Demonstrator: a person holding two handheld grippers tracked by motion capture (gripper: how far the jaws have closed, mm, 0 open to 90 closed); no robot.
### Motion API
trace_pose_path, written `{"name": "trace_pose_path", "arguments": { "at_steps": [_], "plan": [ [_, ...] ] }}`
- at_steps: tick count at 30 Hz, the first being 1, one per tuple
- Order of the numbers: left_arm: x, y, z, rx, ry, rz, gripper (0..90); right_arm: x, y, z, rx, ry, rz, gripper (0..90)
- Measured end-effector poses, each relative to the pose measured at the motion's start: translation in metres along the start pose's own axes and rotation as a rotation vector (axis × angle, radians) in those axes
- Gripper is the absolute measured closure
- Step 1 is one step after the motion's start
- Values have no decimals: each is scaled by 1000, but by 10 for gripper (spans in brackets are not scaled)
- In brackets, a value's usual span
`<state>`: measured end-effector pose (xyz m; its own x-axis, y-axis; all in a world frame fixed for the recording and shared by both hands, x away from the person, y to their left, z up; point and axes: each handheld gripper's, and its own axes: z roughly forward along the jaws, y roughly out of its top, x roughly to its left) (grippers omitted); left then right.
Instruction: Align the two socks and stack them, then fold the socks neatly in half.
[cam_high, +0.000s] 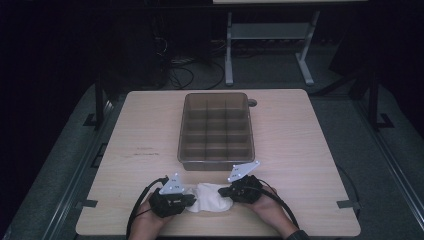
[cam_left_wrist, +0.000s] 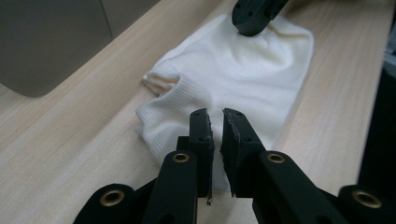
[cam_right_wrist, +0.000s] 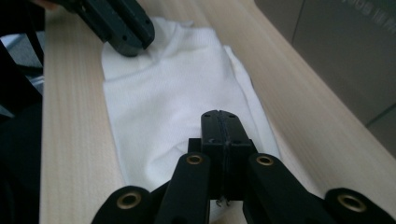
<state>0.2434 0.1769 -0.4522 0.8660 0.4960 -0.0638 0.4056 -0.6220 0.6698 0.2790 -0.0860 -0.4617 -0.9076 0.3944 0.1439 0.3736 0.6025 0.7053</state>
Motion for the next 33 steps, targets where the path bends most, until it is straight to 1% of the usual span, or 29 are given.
{"name": "trace_pose_path", "arguments": {
  "at_steps": [2,3,5,6,7,11,14,17,18,19,26,27,29,32,33],
  "plan": [
    [1,0,3,17,6,5,828,0,-3,1,4,0,1,896],
    [2,0,4,29,17,13,832,0,-4,1,3,0,0,897],
    [4,0,5,35,27,13,834,-1,-6,0,4,3,8,897],
    [5,1,5,40,39,15,834,-2,-7,0,5,4,1,898],
    [6,1,5,47,50,22,835,-2,-8,0,2,6,10,898],
    [11,2,6,45,44,17,845,-2,-10,-1,3,11,13,900],
    [16,5,9,49,53,28,848,0,-12,-2,6,13,15,900],
    [20,9,12,50,55,34,848,4,-13,-3,12,15,9,900],
    [21,10,12,55,53,43,848,4,-13,-4,15,16,1,900],
    [21,10,13,50,53,37,848,6,-14,-4,15,21,7,900],
    [24,16,18,51,49,60,849,14,-16,-6,23,29,-10,900],
    [25,17,19,47,49,60,849,15,-16,-6,23,35,-5,900],
    [26,19,21,48,45,62,850,17,-17,-6,27,42,-16,900],
    [27,22,23,46,43,61,852,20,-17,-5,28,54,-18,900],
    [28,23,24,50,42,67,852,20,-17,-5,29,57,-17,900]
  ]
}}
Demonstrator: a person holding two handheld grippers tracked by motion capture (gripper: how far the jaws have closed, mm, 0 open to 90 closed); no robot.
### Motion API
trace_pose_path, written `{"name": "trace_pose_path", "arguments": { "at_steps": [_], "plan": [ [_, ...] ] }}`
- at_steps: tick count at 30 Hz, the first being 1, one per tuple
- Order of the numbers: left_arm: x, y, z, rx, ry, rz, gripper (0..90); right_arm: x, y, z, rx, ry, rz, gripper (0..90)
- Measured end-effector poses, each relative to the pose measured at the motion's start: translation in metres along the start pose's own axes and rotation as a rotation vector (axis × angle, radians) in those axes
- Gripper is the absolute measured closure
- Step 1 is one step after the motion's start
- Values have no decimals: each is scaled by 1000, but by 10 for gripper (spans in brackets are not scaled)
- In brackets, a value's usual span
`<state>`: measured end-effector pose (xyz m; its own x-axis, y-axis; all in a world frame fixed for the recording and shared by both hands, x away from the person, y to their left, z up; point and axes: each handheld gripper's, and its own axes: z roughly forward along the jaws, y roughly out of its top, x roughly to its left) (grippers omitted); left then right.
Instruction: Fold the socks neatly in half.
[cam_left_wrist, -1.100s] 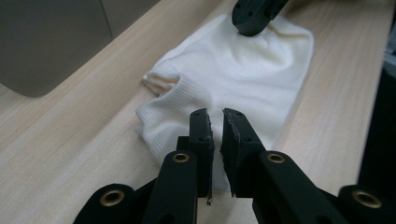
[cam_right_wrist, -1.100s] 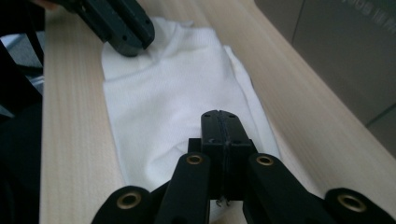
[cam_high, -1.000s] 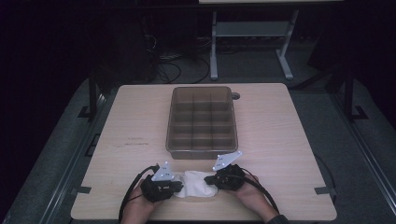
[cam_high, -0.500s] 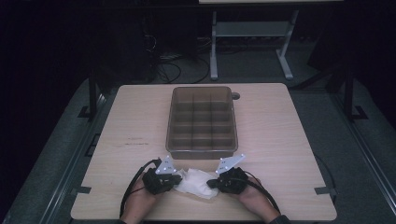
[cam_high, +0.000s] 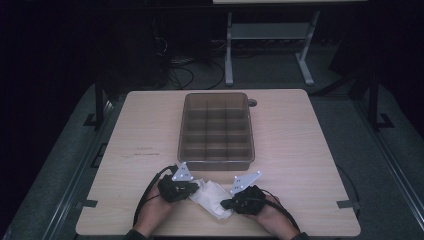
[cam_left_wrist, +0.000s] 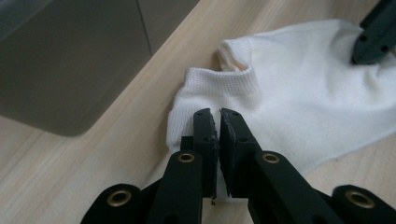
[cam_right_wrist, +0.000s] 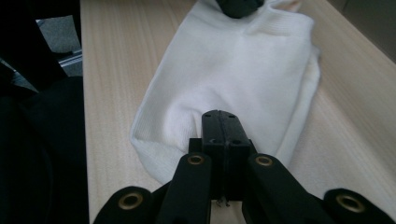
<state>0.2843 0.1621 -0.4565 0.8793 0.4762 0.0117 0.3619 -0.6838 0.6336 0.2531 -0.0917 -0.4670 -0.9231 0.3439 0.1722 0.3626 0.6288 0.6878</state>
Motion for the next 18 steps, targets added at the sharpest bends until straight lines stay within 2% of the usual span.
{"name": "trace_pose_path", "arguments": {
  "at_steps": [4,5,10,15,16,18],
  "plan": [
    [1,3,4,-16,-6,-12,854,5,0,1,4,23,-7,900],
    [1,4,4,-15,-8,-12,854,6,0,2,4,25,-20,900],
    [0,9,9,-15,-12,3,858,16,-1,5,0,48,-32,900],
    [-1,9,9,-12,-10,21,860,17,3,4,9,42,-62,899],
    [-1,9,9,-13,-12,25,860,18,5,2,5,35,-67,899],
    [-1,9,9,-18,-16,28,860,17,12,-2,-38,30,-55,898]
  ]
}}
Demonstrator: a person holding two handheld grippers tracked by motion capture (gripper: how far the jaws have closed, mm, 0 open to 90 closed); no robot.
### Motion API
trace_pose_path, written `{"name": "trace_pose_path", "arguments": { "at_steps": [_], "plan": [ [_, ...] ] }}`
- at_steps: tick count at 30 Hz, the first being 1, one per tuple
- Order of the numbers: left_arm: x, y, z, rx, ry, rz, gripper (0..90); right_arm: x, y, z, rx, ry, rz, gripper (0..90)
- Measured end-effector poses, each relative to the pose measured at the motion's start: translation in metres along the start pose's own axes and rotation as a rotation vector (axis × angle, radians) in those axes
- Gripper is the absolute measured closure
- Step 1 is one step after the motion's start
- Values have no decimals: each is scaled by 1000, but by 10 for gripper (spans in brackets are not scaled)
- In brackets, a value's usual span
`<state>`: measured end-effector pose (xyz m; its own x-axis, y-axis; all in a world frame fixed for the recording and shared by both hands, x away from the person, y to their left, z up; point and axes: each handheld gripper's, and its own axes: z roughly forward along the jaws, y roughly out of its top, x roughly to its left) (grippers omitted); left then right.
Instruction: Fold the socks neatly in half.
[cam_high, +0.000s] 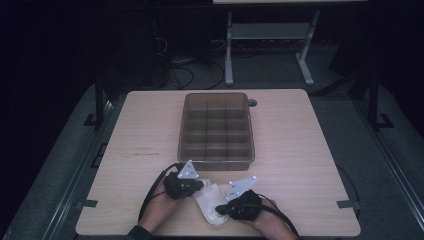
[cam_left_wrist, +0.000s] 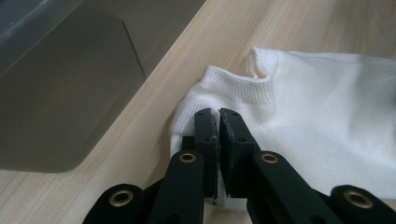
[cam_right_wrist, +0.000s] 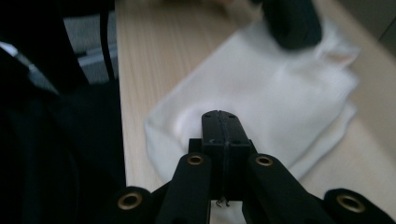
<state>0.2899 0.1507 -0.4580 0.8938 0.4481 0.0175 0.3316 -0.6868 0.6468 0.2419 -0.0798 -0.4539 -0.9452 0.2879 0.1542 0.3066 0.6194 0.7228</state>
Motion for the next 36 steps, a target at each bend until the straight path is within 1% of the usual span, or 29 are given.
{"name": "trace_pose_path", "arguments": {
  "at_steps": [3,4,5,6,8,10,12,13,14,16,17,18,20,22,24,27,30,33,36],
  "plan": [
    [1,0,0,-1,-3,9,860,-6,11,0,-31,-24,-4,899],
    [0,0,0,-2,-2,9,860,-9,13,2,-42,-19,1,898],
    [1,0,0,0,-2,13,860,-11,16,5,-41,-17,10,899],
    [1,0,0,2,-1,14,860,-14,17,8,-38,-24,11,899],
    [0,0,0,-6,-1,8,860,-19,18,17,-29,-28,15,899],
    [0,-1,0,-8,-2,6,860,-23,17,26,-7,-39,10,899],
    [0,-1,0,-6,-3,7,860,-25,15,31,2,-41,22,899],
    [1,-1,0,-7,-5,7,860,-26,14,33,7,-39,20,899],
    [1,-2,0,-10,-9,6,860,-26,13,34,-6,-31,34,900],
    [4,-3,-1,-22,-24,-13,854,-26,12,34,-6,-31,41,900],
    [5,-3,-2,-36,-35,-32,830,-26,12,34,-9,-31,46,900],
    [6,-3,-5,-47,-41,-36,816,-26,12,34,-13,-34,42,900],
    [7,-3,-9,-76,-26,-50,796,-26,11,34,-15,-36,40,900],
    [10,-3,-12,-91,-11,-57,782,-25,11,34,-15,-39,40,900],
    [13,-5,-11,-90,5,-71,752,-25,11,34,-16,-40,35,900],
    [15,-7,-7,-82,11,-88,702,-25,11,34,-16,-42,31,900],
    [15,-7,-3,-61,29,-96,637,-25,10,34,-15,-43,27,900],
    [15,-8,-1,-57,26,-105,607,-25,10,34,-17,-42,27,900],
    [15,-8,1,-54,18,-112,607,-25,10,34,-18,-43,25,900]
  ]
}}
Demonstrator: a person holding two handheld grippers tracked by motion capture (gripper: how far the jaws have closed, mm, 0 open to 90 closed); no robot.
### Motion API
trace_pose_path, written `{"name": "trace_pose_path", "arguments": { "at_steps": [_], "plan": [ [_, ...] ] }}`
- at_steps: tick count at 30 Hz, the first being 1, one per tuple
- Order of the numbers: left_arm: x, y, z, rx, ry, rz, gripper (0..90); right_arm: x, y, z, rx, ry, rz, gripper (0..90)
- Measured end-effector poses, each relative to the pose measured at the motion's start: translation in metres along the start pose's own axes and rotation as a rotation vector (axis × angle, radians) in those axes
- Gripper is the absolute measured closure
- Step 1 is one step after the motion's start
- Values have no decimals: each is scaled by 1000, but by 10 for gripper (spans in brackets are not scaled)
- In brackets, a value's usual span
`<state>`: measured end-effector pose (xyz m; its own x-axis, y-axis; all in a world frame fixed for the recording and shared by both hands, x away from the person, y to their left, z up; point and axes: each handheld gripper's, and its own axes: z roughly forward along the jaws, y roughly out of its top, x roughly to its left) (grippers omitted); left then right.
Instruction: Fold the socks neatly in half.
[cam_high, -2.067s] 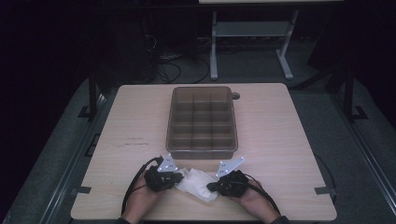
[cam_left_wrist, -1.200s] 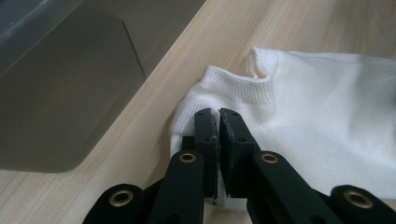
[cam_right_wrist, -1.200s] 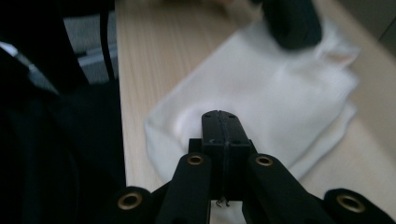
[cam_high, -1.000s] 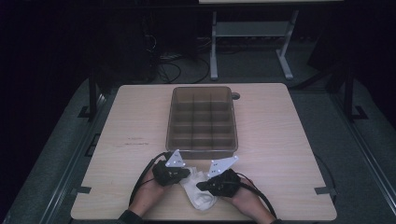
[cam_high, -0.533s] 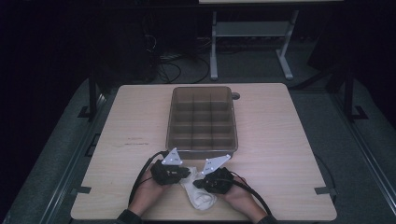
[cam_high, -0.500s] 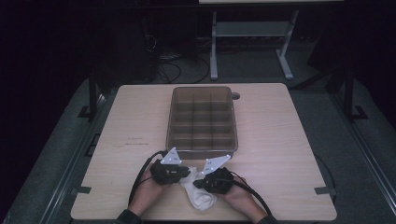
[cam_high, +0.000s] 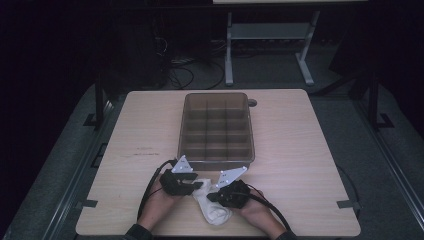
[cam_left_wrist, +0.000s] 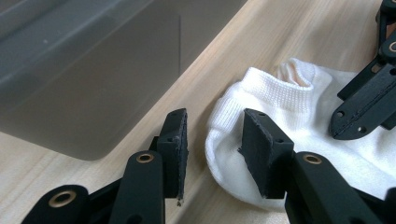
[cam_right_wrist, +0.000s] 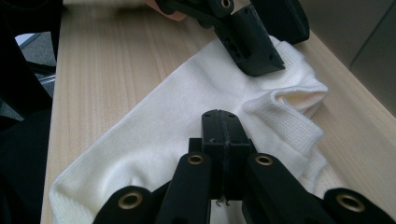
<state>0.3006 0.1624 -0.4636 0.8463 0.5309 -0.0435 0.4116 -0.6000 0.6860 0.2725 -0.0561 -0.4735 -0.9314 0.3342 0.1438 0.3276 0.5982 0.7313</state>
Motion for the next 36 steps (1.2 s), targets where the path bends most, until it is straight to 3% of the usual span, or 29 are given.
{"name": "trace_pose_path", "arguments": {
  "at_steps": [5,12,16,19,26,31,34,36],
  "plan": [
    [0,0,1,0,-20,-19,647,0,0,0,-4,1,4,900],
    [2,-1,1,2,-75,-40,805,0,0,0,-3,-1,4,900],
    [1,0,0,1,-69,-27,874,0,0,0,-2,1,4,900],
    [4,0,-3,-1,-85,-40,884,-1,0,0,-1,2,8,900],
    [8,6,-19,-66,-127,-67,886,0,1,0,1,2,23,900],
    [5,10,-24,-82,-139,-63,886,0,1,1,3,1,24,900],
    [4,11,-26,-106,-168,-89,886,-1,1,1,4,2,20,900],
    [2,13,-30,-124,-181,-84,887,0,2,1,7,-8,13,900]
  ]
}}
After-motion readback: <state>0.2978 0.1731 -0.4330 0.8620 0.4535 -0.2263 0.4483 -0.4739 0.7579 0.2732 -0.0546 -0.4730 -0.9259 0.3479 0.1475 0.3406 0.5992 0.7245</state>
